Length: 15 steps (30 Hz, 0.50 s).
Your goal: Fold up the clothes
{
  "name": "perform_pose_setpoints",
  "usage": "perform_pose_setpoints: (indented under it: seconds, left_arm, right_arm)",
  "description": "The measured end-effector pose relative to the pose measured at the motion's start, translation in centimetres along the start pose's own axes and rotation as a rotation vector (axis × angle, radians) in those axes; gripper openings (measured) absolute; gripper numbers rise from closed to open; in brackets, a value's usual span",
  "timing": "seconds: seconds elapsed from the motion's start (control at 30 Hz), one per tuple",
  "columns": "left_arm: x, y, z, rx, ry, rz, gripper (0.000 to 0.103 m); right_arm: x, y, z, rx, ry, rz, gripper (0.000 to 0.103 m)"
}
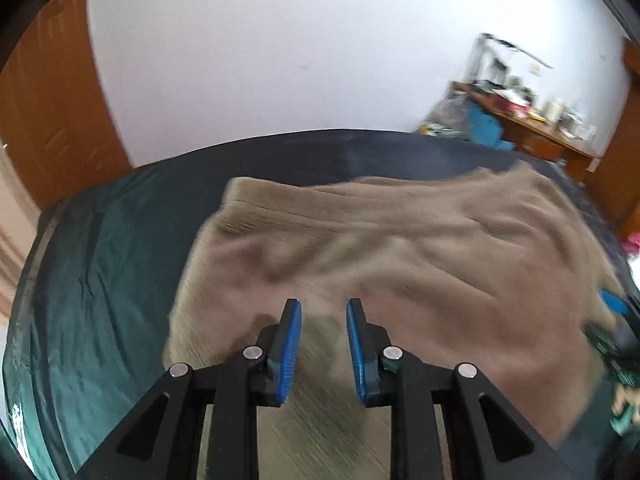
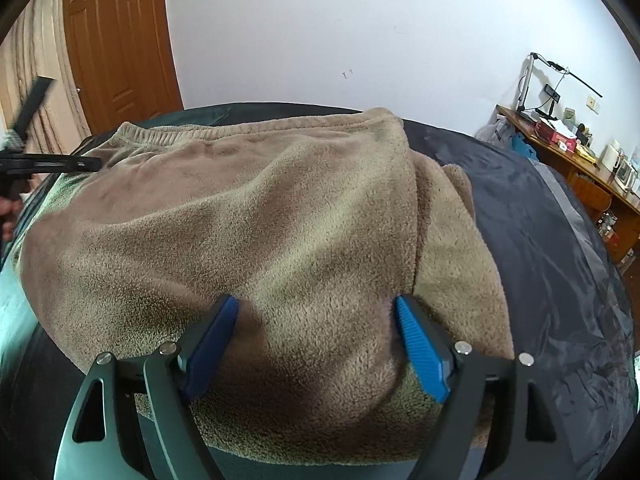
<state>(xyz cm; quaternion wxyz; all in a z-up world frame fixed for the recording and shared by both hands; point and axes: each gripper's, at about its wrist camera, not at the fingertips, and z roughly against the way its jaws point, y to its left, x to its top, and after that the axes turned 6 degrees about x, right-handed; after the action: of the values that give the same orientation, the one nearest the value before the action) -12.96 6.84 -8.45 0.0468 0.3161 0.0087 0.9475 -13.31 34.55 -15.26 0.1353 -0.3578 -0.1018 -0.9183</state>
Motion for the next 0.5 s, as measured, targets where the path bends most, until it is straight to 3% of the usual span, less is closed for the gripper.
perform_pose_setpoints:
  seconds: [0.2,0.5]
  left_arm:
    - [-3.5,-2.3,0.6,0.000,0.029,-0.074,0.024]
    - [-5.5,-0.9,-0.8,-0.059,-0.021,0.002,0.025]
  right_arm:
    - [-0.1,0.0,0.0,0.004,0.001,0.005,0.083]
    - [-0.1,0.4,-0.1,0.005,0.012,0.019,0.086]
